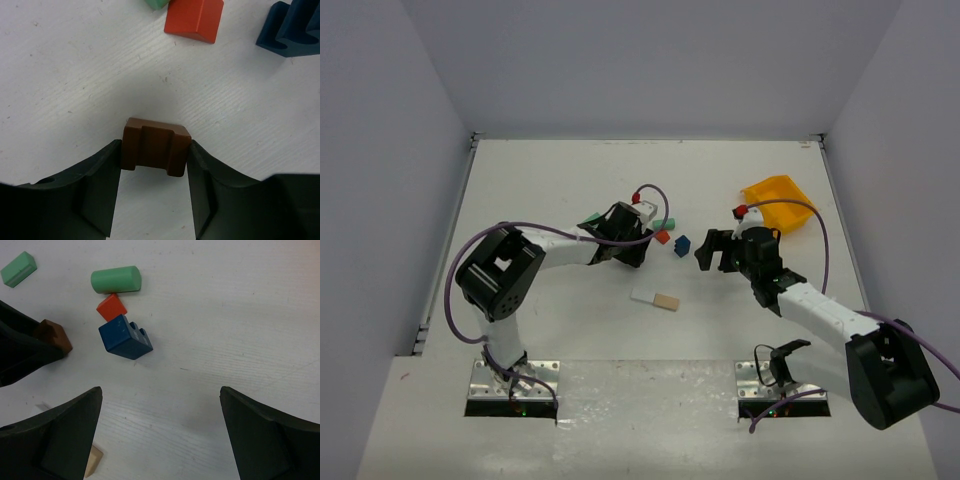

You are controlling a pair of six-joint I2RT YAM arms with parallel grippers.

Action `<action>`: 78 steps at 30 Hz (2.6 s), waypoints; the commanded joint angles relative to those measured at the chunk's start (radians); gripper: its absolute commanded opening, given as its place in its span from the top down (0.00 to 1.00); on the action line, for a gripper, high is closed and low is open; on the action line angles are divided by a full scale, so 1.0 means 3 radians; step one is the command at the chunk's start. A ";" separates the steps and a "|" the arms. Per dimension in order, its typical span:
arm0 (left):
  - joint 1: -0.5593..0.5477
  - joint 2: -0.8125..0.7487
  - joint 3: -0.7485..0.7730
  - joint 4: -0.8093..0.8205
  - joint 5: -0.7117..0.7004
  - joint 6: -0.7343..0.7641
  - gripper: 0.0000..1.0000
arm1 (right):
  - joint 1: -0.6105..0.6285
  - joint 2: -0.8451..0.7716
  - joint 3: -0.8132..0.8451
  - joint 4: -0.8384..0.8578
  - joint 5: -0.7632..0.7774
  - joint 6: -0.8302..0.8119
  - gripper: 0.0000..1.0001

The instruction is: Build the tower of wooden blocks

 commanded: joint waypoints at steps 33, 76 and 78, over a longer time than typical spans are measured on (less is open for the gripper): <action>0.0479 -0.1449 -0.1112 0.2931 0.3041 -0.2525 1.00 | 0.0793 0.0373 -0.0522 0.3536 -0.1175 -0.2205 0.15; 0.0479 -0.1339 -0.1263 0.3219 0.2813 -0.2836 1.00 | 0.1113 0.0023 -0.0336 0.3594 -0.1139 -0.1508 0.66; 0.0479 -0.1319 -0.1270 0.3353 0.2848 -0.2924 1.00 | 0.1115 -0.0039 -0.0254 0.3339 -0.1348 -0.1415 0.63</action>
